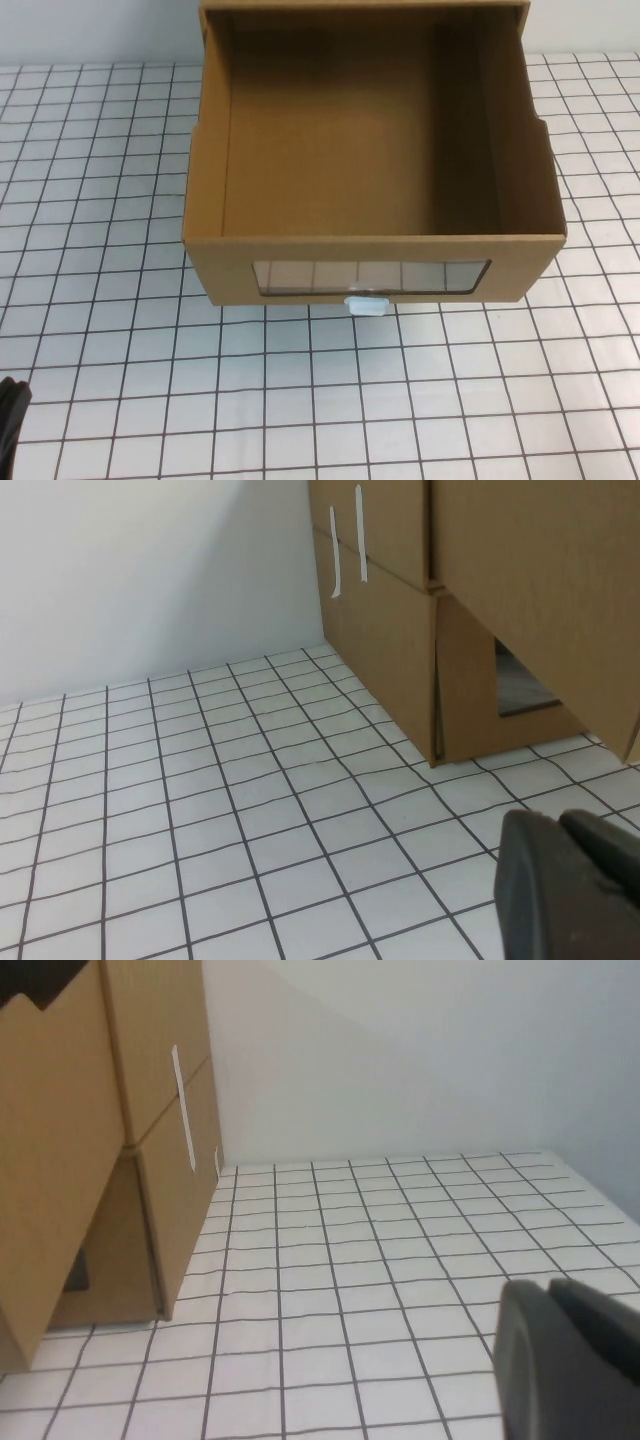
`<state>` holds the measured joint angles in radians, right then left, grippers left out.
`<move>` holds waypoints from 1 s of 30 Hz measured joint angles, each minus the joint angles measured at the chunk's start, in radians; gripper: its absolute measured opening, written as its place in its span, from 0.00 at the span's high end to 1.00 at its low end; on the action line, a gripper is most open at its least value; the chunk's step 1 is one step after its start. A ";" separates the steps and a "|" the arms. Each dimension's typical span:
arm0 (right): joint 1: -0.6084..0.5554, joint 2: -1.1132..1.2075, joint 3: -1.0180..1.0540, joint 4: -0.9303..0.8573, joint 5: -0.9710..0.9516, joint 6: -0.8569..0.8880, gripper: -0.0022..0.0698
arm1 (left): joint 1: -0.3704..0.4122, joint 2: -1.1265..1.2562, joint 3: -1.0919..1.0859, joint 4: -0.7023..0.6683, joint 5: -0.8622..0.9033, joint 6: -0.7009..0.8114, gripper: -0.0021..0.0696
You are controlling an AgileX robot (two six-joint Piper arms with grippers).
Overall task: Open the shoe box
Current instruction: 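Pull the top drawer of the cardboard box fully open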
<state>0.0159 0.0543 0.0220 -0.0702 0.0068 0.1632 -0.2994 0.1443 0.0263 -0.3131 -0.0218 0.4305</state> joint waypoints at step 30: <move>0.000 -0.063 0.002 0.000 0.371 -0.018 0.99 | 0.000 0.000 0.000 0.000 0.002 0.000 0.98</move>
<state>0.0159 -0.0082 0.0242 -0.0702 0.3782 0.1452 -0.2994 0.1443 0.0263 -0.3131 -0.0197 0.4305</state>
